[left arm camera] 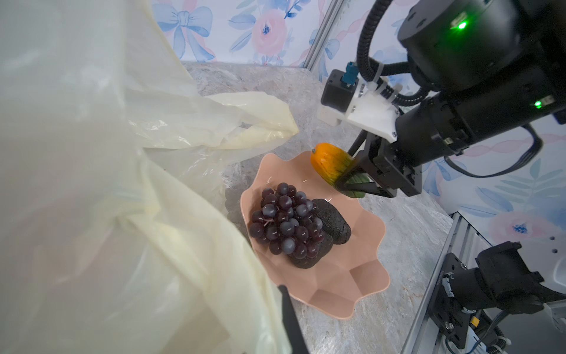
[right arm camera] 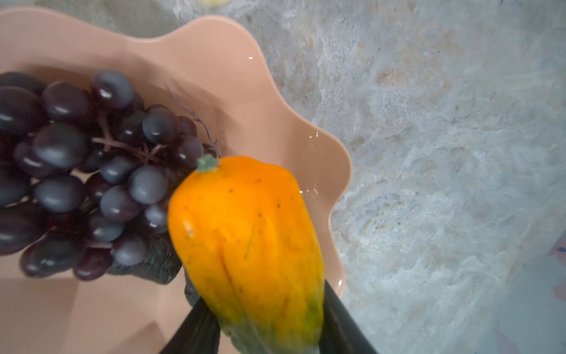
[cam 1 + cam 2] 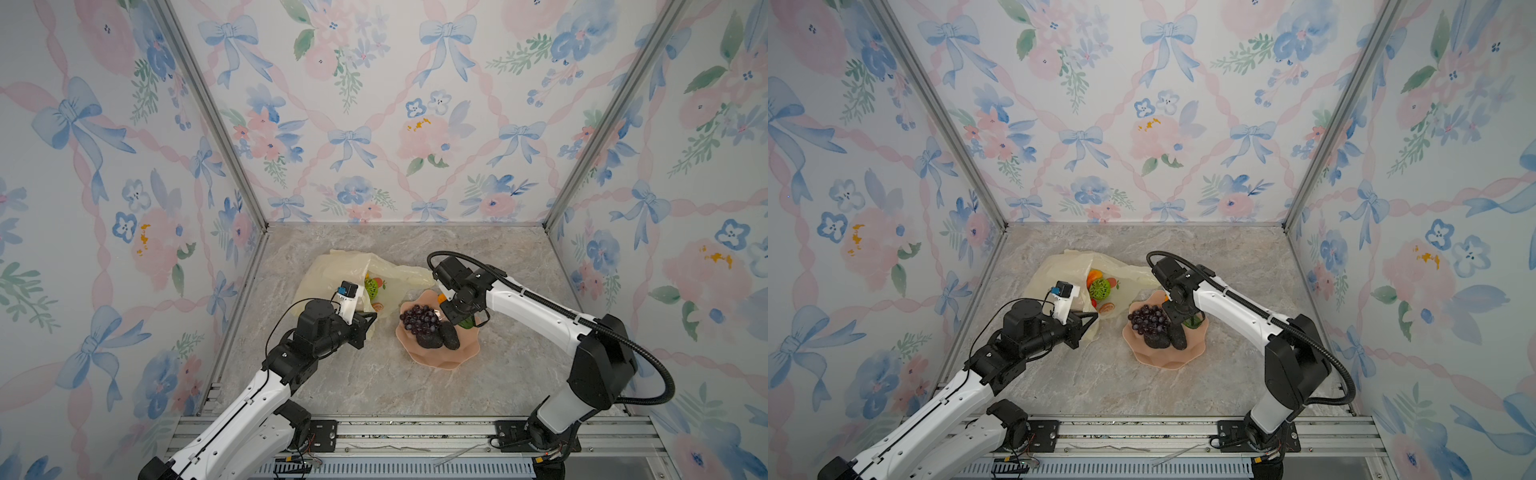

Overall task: Place the fruits into the plastic bag
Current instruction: Pick up the fruit from the plate, then place the fruit in the plastic bag.

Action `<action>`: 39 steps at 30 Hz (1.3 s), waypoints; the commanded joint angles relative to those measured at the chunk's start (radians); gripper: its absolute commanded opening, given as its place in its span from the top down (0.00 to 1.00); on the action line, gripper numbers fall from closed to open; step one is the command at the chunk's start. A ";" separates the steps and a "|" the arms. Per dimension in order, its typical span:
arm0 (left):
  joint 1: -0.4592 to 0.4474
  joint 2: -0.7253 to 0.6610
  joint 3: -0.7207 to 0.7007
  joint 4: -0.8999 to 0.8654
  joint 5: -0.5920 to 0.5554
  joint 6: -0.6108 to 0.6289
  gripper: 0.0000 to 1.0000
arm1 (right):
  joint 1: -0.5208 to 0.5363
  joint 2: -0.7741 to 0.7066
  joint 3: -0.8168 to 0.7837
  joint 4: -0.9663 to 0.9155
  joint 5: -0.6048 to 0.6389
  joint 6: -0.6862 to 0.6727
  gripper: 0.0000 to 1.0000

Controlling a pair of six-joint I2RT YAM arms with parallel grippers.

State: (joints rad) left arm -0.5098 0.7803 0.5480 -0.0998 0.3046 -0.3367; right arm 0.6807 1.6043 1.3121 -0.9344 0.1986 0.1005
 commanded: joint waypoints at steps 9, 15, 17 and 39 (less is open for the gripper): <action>0.005 -0.018 -0.009 0.007 0.016 -0.008 1.00 | -0.019 -0.193 -0.087 0.135 -0.452 0.266 0.52; 0.004 -0.026 -0.009 0.006 0.019 -0.010 1.00 | 0.006 -0.173 -0.069 0.205 -0.618 0.381 0.51; 0.005 -0.027 -0.009 0.006 0.022 -0.010 1.00 | 0.018 -0.152 -0.054 0.227 -0.656 0.412 0.51; 0.001 -0.026 -0.010 0.005 0.036 -0.012 1.00 | 0.053 0.243 0.319 0.239 -0.768 0.449 0.50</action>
State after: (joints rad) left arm -0.5098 0.7521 0.5480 -0.1005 0.3172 -0.3439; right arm 0.7238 1.8122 1.5795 -0.6659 -0.5449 0.5652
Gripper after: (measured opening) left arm 0.050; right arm 0.502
